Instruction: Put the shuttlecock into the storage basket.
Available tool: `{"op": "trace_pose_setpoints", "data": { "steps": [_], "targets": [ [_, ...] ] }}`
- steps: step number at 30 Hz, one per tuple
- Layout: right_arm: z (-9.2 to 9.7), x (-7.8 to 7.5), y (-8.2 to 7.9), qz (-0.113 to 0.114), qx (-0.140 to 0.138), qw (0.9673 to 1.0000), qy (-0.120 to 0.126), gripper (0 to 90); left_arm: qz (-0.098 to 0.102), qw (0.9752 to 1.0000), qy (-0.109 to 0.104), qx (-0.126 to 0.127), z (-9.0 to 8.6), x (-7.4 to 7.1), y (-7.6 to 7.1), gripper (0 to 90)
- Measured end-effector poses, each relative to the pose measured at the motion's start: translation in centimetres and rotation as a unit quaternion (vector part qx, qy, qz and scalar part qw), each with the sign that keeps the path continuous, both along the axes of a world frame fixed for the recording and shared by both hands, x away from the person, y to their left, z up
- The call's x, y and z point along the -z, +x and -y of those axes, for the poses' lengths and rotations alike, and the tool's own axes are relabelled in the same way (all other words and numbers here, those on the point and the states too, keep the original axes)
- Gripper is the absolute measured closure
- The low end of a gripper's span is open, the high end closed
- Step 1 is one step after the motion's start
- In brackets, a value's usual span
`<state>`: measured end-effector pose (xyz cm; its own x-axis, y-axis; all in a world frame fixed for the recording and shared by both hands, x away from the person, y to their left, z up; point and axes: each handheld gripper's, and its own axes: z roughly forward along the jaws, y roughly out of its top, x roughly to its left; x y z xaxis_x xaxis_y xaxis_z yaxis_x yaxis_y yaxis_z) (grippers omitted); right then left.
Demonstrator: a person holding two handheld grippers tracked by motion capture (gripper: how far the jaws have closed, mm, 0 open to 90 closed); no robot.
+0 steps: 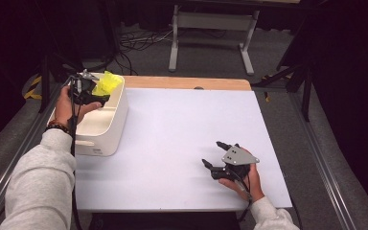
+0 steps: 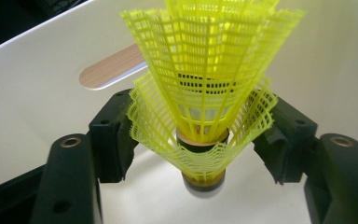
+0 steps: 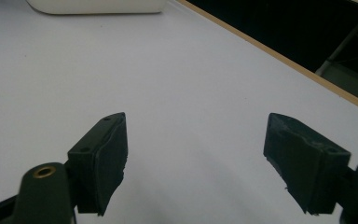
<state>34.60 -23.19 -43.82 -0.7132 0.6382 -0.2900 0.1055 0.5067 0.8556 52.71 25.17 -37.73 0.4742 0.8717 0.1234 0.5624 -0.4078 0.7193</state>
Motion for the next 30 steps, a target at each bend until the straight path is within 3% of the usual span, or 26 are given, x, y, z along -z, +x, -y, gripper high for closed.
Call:
{"op": "trace_pose_setpoints", "data": {
  "steps": [11,16,21,23,28,30],
  "targets": [
    [-0.1,0.1,0.1,-0.006,-0.004,1.0,-0.006,21.7,-0.016,0.9998,0.013,-0.002,0.1,0.3,0.2,29.3],
    [-0.1,0.1,0.1,-0.005,-0.004,0.9999,-0.008,21.4,-0.014,0.9998,0.013,-0.009,0.3,0.2,0.1,20.3],
    [-0.1,0.0,0.1,-0.004,-0.003,1.0,-0.006,21.4,0.018,0.9995,0.019,-0.019,0.3,-0.7,-0.5,16.1],
    [-0.1,0.0,0.1,-0.003,-0.002,1.0,-0.006,21.4,0.036,0.9993,0.008,-0.011,0.3,-1.1,-0.7,15.2],
    [-0.1,0.0,0.1,-0.002,-0.003,1.0,-0.005,21.4,0.074,0.9972,0.01,0.003,0.5,-2.3,-1.5,15.5],
    [0.0,-0.1,0.1,-0.001,-0.001,1.0,-0.006,21.4,0.082,0.9966,0.001,0.012,0.5,-2.8,-1.8,15.6]
  ]
}}
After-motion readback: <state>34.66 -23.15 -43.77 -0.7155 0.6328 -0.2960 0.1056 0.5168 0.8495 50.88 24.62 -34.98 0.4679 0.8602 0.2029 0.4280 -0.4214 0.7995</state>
